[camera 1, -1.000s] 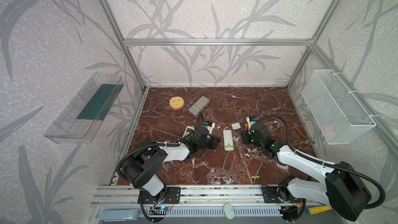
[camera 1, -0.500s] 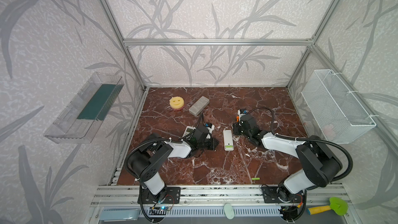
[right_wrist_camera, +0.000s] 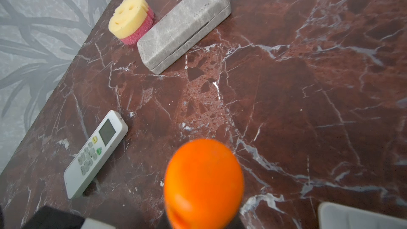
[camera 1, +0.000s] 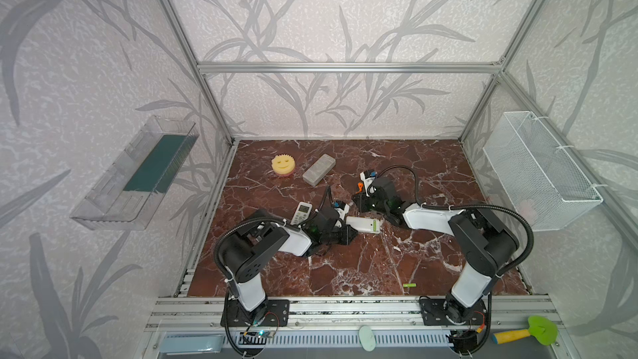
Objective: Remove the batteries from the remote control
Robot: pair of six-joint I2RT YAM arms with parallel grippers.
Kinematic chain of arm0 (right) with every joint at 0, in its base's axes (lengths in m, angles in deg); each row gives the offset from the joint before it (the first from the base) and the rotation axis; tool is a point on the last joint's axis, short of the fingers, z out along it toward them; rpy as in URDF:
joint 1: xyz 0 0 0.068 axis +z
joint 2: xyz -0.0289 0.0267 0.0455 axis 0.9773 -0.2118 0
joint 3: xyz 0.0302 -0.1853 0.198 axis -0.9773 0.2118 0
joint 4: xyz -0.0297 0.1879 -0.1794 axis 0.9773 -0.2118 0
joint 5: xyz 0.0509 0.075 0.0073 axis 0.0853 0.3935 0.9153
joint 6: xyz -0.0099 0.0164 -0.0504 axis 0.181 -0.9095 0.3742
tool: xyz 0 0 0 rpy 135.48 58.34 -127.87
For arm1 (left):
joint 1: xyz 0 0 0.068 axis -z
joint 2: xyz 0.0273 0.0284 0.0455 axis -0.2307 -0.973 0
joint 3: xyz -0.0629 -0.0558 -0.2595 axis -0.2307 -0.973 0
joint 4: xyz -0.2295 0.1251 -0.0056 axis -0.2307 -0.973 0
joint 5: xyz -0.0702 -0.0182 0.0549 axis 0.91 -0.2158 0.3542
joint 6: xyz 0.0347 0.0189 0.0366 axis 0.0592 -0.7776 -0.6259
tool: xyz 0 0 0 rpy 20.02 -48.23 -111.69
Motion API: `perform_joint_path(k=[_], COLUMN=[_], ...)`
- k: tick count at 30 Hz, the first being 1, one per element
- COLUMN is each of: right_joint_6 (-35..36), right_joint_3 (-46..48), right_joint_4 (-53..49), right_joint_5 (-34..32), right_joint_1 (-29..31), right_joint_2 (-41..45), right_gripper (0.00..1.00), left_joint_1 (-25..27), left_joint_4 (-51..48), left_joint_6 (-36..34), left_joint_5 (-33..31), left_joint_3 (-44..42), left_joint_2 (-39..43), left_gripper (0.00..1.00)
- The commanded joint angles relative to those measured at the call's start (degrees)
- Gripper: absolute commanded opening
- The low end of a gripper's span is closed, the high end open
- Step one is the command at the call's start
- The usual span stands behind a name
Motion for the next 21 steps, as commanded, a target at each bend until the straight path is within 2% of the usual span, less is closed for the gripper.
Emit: perform_joint_path(k=[1, 3, 7, 10, 14, 21], right_joint_6=[0.9, 1.3, 1.3, 0.2, -1.5, -5.5], right_joint_3=[-1.2, -1.3, -0.3, 2.7, 8.5, 15.8], right_joint_4=[-1.5, -4.0, -9.0, -11.1, -12.3, -11.5], right_joint_5=[0.4, -1.9, -9.3, -14.9, -21.2, -22.5], right_joint_1=[0.3, 0.3, 0.3, 0.3, 0.1, -2.1], right_joint_2=[2.1, 5.3, 12.8, 18.4, 24.5, 28.2], right_gripper=[0.0, 0.0, 0.0, 0.0, 0.0, 0.0], left_joint_1=[-0.2, -0.9, -3.6, -5.3, -6.4, -6.5], left_joint_4=[-2.7, -5.7, -11.5, -15.8, -20.8, -21.7], left_joint_6=[-1.8, -3.1, -4.6, -6.4, -7.2, -5.4], left_joint_5=[-1.5, -2.1, -2.2, -1.9, -1.3, 1.8], left_joint_3=[-0.8, -0.5, 1.5, 4.7, 9.0, 11.3], left_joint_2=[4.5, 6.7, 9.5, 9.3, 6.6, 2.2], left_gripper=[0.19, 0.21, 0.33, 0.41, 0.44, 0.49])
